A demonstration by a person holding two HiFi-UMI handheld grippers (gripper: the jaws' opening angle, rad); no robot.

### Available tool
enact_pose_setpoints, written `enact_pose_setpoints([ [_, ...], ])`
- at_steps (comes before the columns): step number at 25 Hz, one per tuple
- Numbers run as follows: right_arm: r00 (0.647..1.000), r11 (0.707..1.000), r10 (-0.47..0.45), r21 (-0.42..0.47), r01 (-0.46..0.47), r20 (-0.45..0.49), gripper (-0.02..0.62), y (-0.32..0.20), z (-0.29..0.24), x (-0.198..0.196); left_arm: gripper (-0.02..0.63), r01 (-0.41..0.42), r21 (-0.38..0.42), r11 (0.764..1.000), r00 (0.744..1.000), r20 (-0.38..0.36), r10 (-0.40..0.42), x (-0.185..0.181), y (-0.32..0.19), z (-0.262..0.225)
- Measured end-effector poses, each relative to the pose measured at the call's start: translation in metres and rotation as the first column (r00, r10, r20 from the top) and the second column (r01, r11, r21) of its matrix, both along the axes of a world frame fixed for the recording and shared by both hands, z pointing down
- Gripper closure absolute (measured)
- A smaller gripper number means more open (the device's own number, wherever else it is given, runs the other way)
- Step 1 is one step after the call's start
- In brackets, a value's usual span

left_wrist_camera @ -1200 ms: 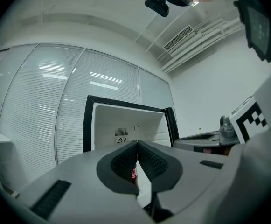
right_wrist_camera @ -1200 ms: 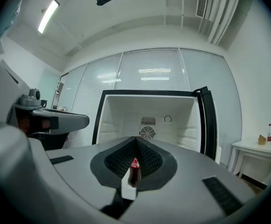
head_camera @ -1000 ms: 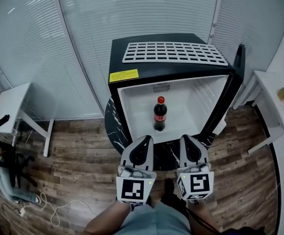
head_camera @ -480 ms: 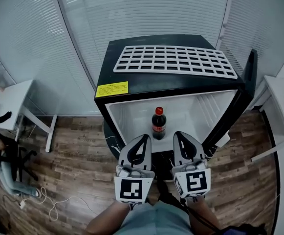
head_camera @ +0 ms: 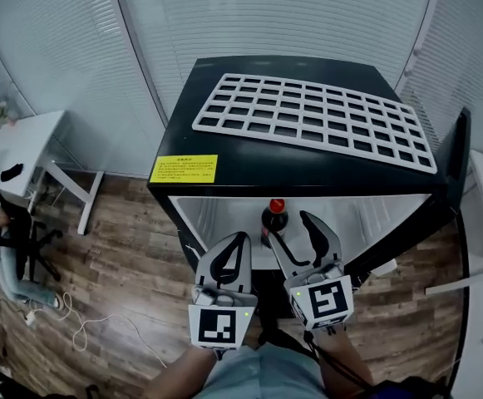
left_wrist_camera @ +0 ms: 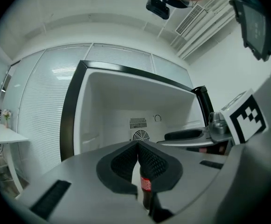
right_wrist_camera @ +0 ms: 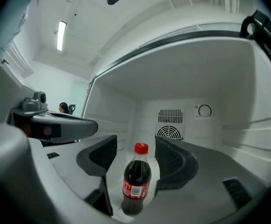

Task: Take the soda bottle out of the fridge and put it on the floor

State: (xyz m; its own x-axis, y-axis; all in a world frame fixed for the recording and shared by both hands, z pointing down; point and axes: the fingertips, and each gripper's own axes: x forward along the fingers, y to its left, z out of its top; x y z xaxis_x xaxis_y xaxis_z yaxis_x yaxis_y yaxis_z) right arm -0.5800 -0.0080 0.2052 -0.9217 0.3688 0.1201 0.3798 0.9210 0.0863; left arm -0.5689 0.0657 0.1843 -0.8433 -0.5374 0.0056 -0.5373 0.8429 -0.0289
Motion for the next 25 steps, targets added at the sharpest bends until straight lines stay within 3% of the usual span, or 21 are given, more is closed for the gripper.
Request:
enact_pose_setpoints([
  [5, 0.999, 0.999, -0.044, 0.014, 0.044, -0.022, 0.319, 0.006, 0.012, -0.029, 0.589, 0.042, -0.023, 0.999, 0.998, -0.036, -0.043, -0.014, 0.004, 0.015],
  [11, 0.996, 0.996, -0.087, 0.018, 0.087, -0.036, 0.319, 0.025, 0.026, -0.059, 0.589, 0.072, -0.034, 0.997, 0.997, -0.024, -0.073, -0.029, 0.019, 0.020],
  [25, 0.983, 0.986, -0.156, 0.037, 0.160, -0.101, 0.373, 0.019, 0.045, -0.078, 0.589, 0.069, -0.048, 0.996, 0.997, -0.037, -0.071, -0.033, -0.006, 0.031],
])
